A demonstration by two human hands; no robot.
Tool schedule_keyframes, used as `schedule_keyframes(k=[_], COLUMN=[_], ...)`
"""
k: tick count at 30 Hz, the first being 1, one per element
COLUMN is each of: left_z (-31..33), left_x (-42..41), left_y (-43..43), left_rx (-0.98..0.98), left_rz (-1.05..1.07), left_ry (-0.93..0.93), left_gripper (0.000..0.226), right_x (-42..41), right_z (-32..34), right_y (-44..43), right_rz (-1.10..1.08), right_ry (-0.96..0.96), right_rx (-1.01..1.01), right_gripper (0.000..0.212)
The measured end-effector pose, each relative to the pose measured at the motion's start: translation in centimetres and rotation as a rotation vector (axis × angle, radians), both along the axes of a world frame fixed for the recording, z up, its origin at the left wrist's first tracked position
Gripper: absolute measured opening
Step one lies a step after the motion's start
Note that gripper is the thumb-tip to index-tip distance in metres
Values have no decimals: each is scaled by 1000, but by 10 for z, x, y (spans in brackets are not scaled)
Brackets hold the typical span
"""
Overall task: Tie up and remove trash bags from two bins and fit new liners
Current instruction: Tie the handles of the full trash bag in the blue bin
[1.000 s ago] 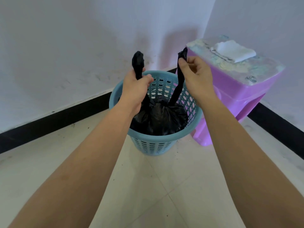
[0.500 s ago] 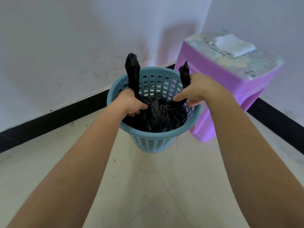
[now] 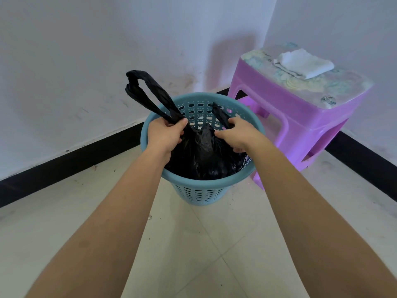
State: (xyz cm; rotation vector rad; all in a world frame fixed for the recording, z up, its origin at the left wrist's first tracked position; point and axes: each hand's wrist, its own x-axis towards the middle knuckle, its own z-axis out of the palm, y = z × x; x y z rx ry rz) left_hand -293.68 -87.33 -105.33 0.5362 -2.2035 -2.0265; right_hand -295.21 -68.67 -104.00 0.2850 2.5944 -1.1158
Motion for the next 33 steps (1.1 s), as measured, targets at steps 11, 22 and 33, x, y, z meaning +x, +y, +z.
schedule_keyframes(k=[11,22,33], left_z=[1,0,7], left_x=[-2,-2,-11], left_y=[4,3,9], left_rx=[13,22,38], left_rz=[18,-87,-298], left_ry=[43,51,8], left_gripper=[8,4,5], right_x=[-3,-8,-10], right_z=[-20,-8,12], right_y=[-12,10,18], right_rz=[351,136,-146], right_ry=[138,-12,455], right_rx=[53,-394,-430], right_gripper=[23,39,34])
